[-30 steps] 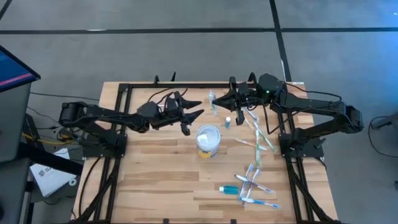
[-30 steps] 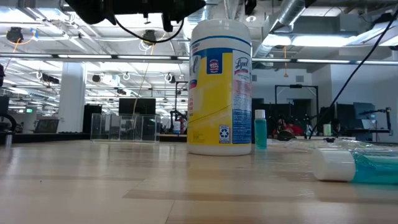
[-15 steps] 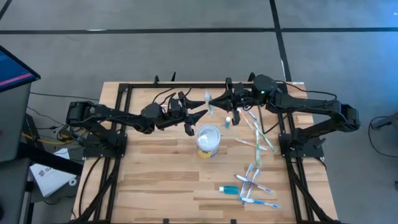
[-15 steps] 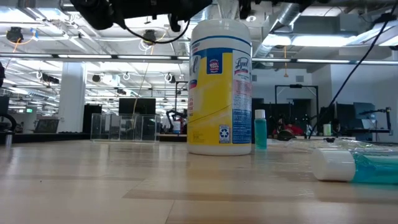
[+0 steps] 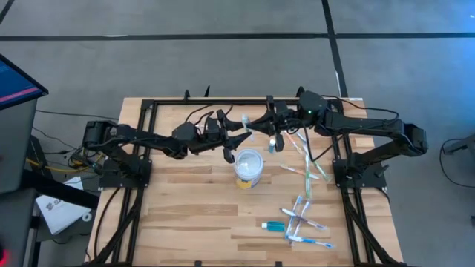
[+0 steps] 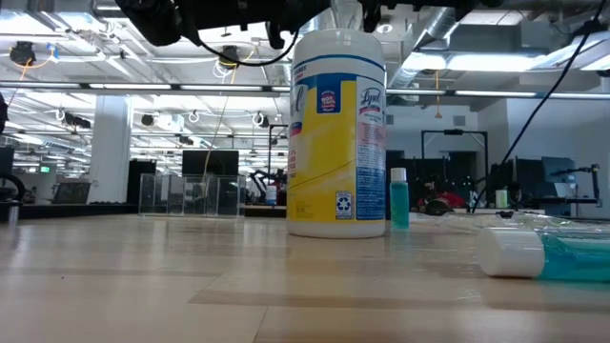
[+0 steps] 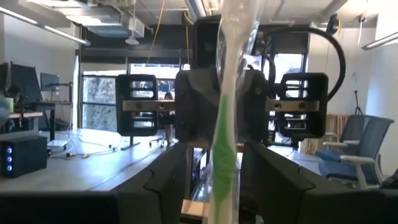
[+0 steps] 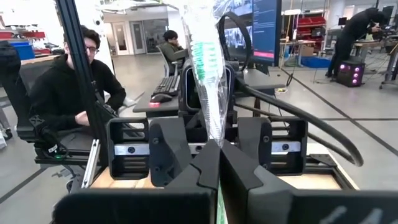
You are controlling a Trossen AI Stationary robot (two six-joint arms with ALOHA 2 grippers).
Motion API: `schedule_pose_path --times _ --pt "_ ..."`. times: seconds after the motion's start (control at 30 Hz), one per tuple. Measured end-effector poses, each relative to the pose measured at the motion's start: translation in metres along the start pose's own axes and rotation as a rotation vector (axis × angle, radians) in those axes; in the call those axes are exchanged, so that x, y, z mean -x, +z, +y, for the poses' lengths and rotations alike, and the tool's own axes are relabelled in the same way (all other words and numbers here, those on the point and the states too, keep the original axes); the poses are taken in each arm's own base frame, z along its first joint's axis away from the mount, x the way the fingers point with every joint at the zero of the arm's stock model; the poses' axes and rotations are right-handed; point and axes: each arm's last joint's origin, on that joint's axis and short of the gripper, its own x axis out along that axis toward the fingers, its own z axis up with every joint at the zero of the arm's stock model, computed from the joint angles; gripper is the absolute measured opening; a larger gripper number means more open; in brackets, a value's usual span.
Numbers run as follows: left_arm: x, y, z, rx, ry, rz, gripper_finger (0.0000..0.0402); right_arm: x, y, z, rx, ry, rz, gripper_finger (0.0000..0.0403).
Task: Pick & Place toothbrushing station
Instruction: Put the top green toothbrush into the transparent organizer
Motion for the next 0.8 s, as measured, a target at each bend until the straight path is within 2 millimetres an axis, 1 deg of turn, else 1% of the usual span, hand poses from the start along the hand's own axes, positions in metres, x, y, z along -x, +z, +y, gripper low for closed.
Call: schedule_pose_path --times 0.13,0.27,0.47,0.5,0.8 --pt "0.0001 0.0007 0.0 0.0 0.0 -0.002 0.0127 -0.0003 -0.0006 -0.0001 -0.001 0.0 0.003 0.0" --pt "0.0001 0.0005 0.0 0.004 -0.001 -0.001 0.0094 -0.0004 -0.0007 -0.0002 -0.002 0.0 0.004 0.0" --pt "0.0002 0.0 0.0 0.004 0.0 0.003 0.0021 -0.0004 -0.0011 -0.0002 -0.003 0.0 0.008 0.0" --pt "0.0003 -0.0002 0.0001 0.004 0.0 0.004 0.0014 -0.0004 -0.0012 -0.0002 -0.004 0.0 0.009 0.0" --pt "0.0005 -0.0009 -0.0004 0.01 0.001 0.014 0.0007 -0.0002 -0.0018 -0.0007 0.008 -0.002 0.015 0.0"
